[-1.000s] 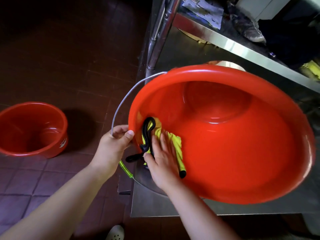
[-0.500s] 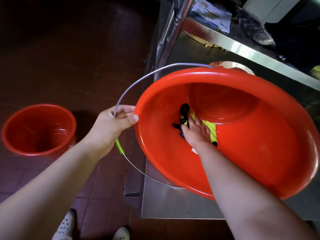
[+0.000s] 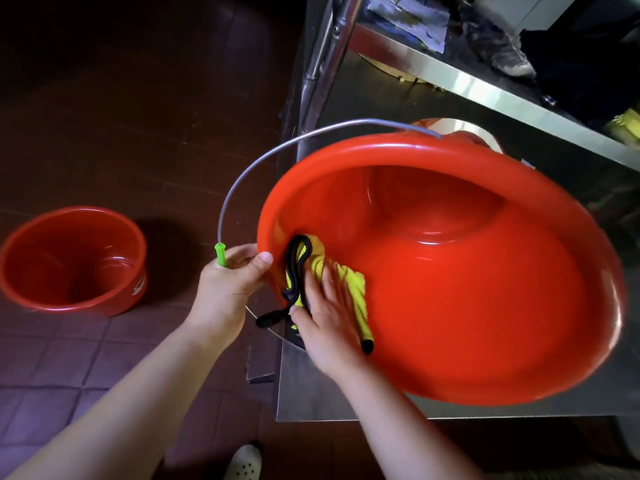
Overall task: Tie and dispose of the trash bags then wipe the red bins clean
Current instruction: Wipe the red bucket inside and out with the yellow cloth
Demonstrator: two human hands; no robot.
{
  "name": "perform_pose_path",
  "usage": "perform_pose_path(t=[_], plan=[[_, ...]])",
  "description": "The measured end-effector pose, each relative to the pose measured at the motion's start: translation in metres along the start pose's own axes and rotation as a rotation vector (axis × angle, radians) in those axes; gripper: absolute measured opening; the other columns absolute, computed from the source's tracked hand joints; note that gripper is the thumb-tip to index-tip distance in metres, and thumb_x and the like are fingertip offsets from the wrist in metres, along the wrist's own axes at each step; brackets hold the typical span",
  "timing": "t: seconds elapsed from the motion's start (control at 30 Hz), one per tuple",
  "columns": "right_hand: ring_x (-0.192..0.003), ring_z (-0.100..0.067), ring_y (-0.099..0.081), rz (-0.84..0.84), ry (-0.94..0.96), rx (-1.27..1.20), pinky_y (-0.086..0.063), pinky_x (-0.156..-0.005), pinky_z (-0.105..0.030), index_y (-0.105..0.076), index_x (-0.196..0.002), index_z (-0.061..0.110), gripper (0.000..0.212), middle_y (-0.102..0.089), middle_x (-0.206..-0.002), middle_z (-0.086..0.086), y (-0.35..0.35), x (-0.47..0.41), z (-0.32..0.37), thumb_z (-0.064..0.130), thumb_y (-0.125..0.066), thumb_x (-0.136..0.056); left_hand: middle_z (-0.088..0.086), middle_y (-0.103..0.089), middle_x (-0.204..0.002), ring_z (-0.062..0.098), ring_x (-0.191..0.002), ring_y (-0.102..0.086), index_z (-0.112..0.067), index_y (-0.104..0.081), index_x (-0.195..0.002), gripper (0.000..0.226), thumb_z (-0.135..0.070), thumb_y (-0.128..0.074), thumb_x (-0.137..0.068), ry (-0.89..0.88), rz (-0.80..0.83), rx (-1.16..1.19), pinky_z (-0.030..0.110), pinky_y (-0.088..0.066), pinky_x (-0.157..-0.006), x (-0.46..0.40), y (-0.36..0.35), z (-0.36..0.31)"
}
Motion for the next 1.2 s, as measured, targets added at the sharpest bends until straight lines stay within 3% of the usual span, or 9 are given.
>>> perform_pose_path(t=[0.13,0.3,0.43,0.67,0.8,0.93,1.07,1.2], plan=[[-0.146,-0.017,-0.003,0.021,-0.032,0.107,-0.003,-0.117,-0.031,-0.017,-0.149,0.037,0.060,0.003,-0.160,0.003,0.020,-0.019,-0.023,0.035,-0.042,-0.095,-0.003,-0.073,-0.075,0.009,-0.071,-0.069,-0.015,-0.068,-0.081,0.020,-0.019,-0.073,-0.062,-0.011,0.035,-0.072,0.021,-0.054,-0.062,-0.015,0.000,-0.024],[-0.145,-0.020,-0.012,-0.014,-0.306,0.233,-0.010,-0.116,-0.036,-0.019,-0.148,0.039,0.061,-0.011,-0.159,0.001,0.064,-0.070,-0.082,0.032,-0.041,-0.091,-0.005,-0.072,-0.076,0.007,-0.072,-0.069,-0.019,-0.067,-0.082,0.022,-0.015,-0.076,-0.063,-0.058,0.267,-0.194,0.017,-0.052,-0.059,-0.028,-0.011,-0.056],[-0.147,-0.018,-0.003,-0.083,-0.477,0.210,-0.003,-0.117,-0.041,-0.015,-0.147,0.042,0.062,-0.010,-0.160,0.002,0.068,-0.096,-0.103,0.036,-0.037,-0.089,-0.006,-0.072,-0.078,0.007,-0.075,-0.069,-0.026,-0.072,-0.080,0.022,-0.016,-0.080,-0.063,-0.096,0.193,-0.109,0.020,-0.054,-0.064,-0.032,-0.010,-0.050],[-0.146,-0.018,-0.004,-0.132,-0.467,0.138,-0.001,-0.117,-0.041,-0.023,-0.146,0.039,0.057,-0.011,-0.159,-0.001,0.059,-0.087,-0.095,0.036,-0.039,-0.092,-0.005,-0.072,-0.078,0.010,-0.074,-0.069,-0.017,-0.058,-0.085,0.020,-0.022,-0.069,-0.069,0.131,0.017,0.058,0.030,-0.056,-0.069,0.007,-0.002,0.042],[-0.146,-0.018,-0.004,-0.153,-0.222,0.128,-0.001,-0.118,-0.039,-0.023,-0.148,0.034,0.062,-0.011,-0.159,-0.005,0.024,-0.042,-0.043,0.036,-0.045,-0.090,0.001,-0.069,-0.080,0.012,-0.068,-0.067,-0.015,-0.059,-0.086,0.019,-0.019,-0.068,-0.070,0.117,-0.112,0.142,0.026,-0.057,-0.063,0.005,-0.002,0.039],[-0.146,-0.017,0.004,-0.059,-0.045,0.117,0.007,-0.117,-0.035,-0.015,-0.149,0.037,0.063,0.001,-0.160,-0.002,0.000,0.005,-0.015,0.038,-0.039,-0.091,0.003,-0.071,-0.076,0.013,-0.067,-0.067,-0.009,-0.063,-0.087,0.020,-0.018,-0.068,-0.070,0.078,-0.107,0.095,0.025,-0.057,-0.064,0.008,-0.008,0.028],[-0.147,-0.016,-0.001,-0.061,-0.105,0.168,-0.003,-0.118,-0.032,-0.022,-0.148,0.035,0.059,-0.004,-0.160,0.001,0.016,-0.009,-0.036,0.030,-0.042,-0.093,0.004,-0.071,-0.080,0.013,-0.069,-0.067,-0.006,-0.065,-0.097,0.026,-0.015,-0.069,-0.072,0.074,-0.133,0.057,0.023,-0.056,-0.065,0.003,-0.011,0.010],[-0.145,-0.015,-0.012,-0.094,-0.308,0.249,-0.009,-0.116,-0.034,-0.026,-0.147,0.036,0.056,-0.015,-0.159,0.001,0.051,-0.048,-0.082,0.030,-0.041,-0.093,-0.004,-0.072,-0.069,0.005,-0.063,-0.068,-0.015,-0.066,-0.084,0.023,-0.018,-0.072,-0.062,-0.007,-0.011,-0.032,0.015,-0.050,-0.053,-0.011,-0.014,-0.021]])
Point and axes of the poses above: each hand's wrist, its own x-axis away from the middle knuckle, its own y-axis out of the back of the hand, z = x × y, the point moved 5 cm from there along -x, towards the middle knuckle
